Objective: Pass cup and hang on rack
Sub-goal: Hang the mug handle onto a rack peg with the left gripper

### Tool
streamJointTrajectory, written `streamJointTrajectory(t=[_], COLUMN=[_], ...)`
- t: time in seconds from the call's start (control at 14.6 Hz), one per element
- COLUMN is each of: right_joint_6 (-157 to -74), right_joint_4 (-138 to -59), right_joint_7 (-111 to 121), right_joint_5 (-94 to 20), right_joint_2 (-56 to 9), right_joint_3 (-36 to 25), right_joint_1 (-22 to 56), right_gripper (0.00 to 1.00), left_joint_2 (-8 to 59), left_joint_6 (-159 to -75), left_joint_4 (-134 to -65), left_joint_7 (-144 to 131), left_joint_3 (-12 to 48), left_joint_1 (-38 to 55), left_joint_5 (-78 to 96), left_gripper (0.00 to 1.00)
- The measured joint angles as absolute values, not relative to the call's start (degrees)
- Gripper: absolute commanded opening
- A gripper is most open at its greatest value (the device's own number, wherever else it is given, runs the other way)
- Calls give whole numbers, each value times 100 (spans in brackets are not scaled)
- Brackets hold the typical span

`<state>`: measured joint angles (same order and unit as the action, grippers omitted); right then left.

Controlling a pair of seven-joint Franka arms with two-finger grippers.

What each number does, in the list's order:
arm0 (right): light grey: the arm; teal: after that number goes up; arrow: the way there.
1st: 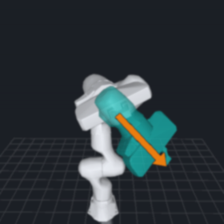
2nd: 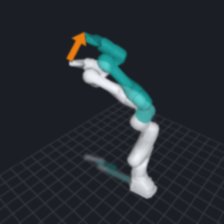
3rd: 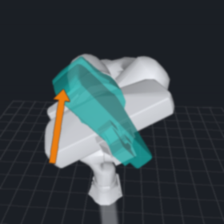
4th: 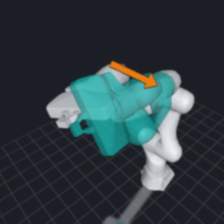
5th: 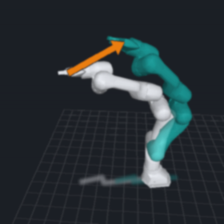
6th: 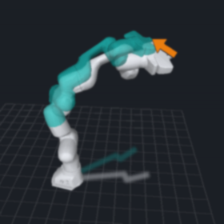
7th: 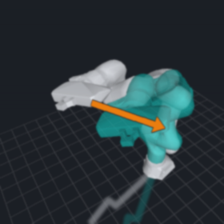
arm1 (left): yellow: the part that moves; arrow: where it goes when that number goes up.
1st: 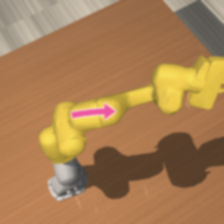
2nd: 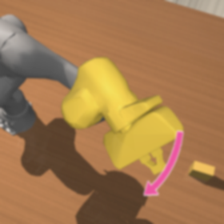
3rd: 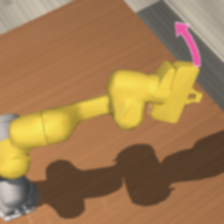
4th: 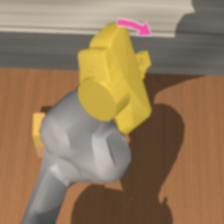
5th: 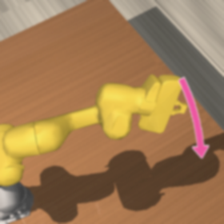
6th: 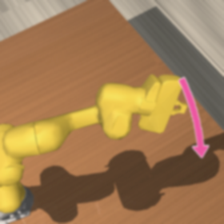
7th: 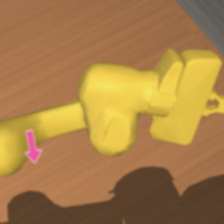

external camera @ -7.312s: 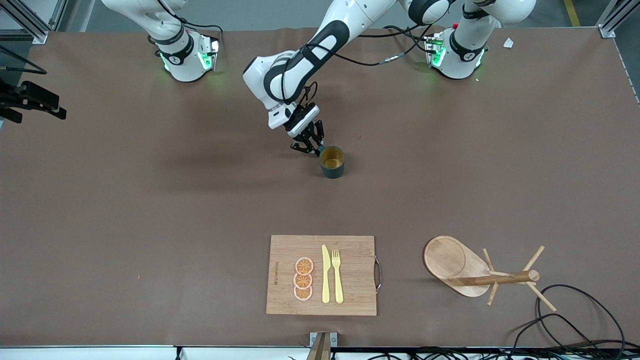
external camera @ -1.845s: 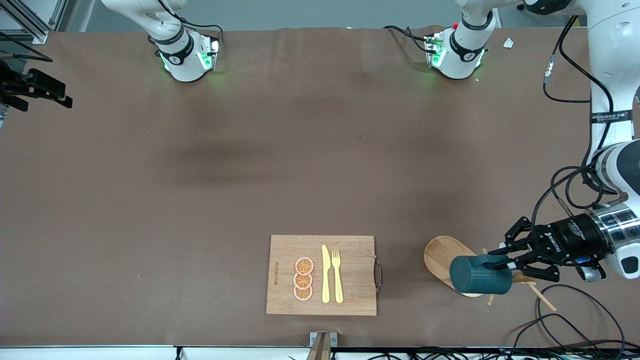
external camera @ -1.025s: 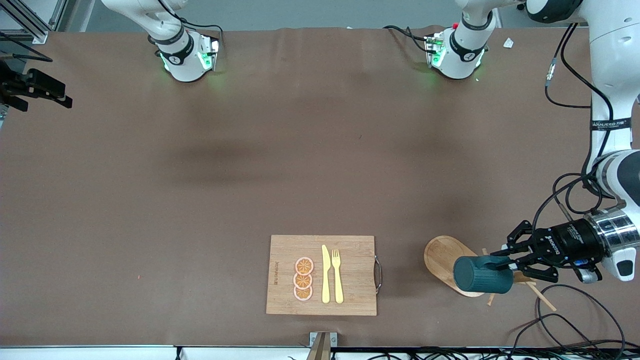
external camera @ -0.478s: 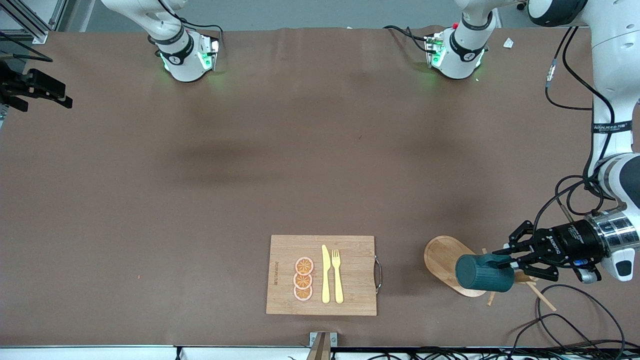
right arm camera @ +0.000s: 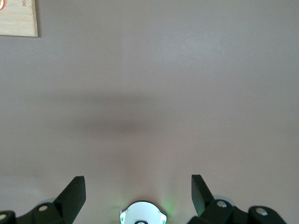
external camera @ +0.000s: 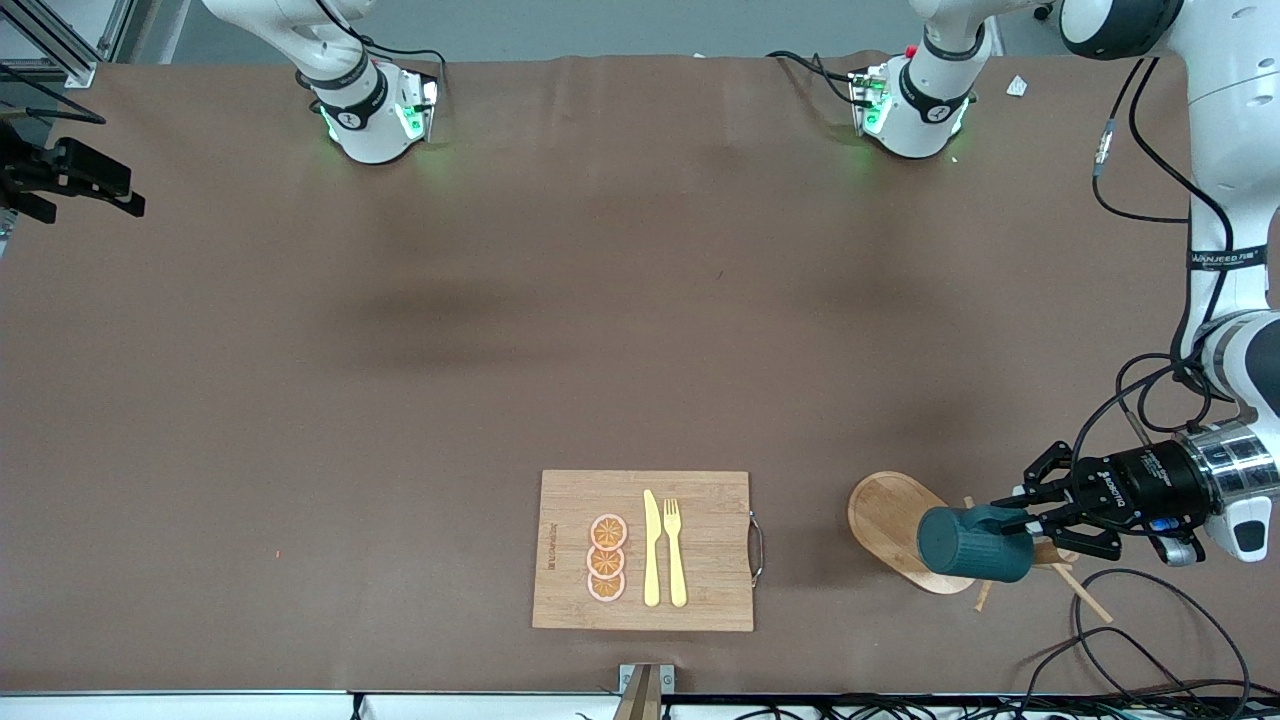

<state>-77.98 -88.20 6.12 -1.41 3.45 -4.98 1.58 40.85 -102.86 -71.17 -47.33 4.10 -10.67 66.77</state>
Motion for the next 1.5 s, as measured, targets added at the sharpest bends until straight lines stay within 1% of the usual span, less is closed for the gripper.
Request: streamJointTrajectory(t=[0.75,0.96,1.03,1.09,1.3,1.44,1.5], right_joint_6=[-7798,-7798,-7798,-7800,-7806,-7807,-7807], right_joint_4=[-8820,-8820,-8820,-8820,-8820,-8820,-8820], right_joint_7=[612,612,612,612,611,611,611], right_joint_5=[-141,-141,-141,-139,-139,-139,-139], right_joint_2=[345,345,345,345,345,345,345], right_joint_3=[-499,-499,-502,-507,-512,-507,-507], right_joint_1=[158,158,157,157,157,158,158], right_gripper=[100,100,100,100,100,100,100], left_joint_2=[4277,4304,4312,4326,4373,4375,4375], left_joint_6=[-10135,-10129,-10128,-10128,-10128,-10128,-10128], left_joint_4=[-7118,-7118,-7118,-7118,-7118,-7116,-7113], left_joint_7=[-4255,-4228,-4225,-4191,-4049,-4038,-4030], left_joint_3=[410,411,411,411,411,411,411], left_joint_1=[-1230,-1249,-1249,-1250,-1250,-1250,-1250], left_joint_5=[6678,6678,6678,6678,6678,6678,6678], left_gripper=[2,5,9,17,53,100,100])
